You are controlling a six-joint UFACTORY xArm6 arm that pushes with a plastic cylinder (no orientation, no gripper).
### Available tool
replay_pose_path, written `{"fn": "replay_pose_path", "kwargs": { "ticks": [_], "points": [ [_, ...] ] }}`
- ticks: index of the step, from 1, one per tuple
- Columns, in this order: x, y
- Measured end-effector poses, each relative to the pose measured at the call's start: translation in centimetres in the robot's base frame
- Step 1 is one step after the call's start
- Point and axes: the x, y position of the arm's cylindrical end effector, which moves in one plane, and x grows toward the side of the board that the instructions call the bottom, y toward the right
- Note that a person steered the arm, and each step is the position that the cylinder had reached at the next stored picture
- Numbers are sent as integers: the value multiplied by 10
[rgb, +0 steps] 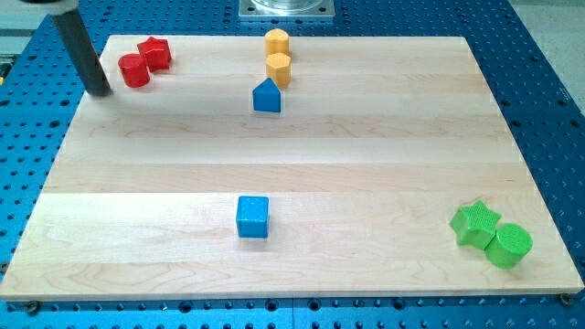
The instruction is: Move the red circle to the bottom left of the blue triangle
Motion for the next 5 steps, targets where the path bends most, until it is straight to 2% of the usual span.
{"fn": "replay_pose_path", "kwargs": {
  "ticks": [1,2,3,4,5],
  "points": [
    [-9,57],
    [34,147],
    [-2,122],
    [-41,132],
    [-4,186]
  ]
}}
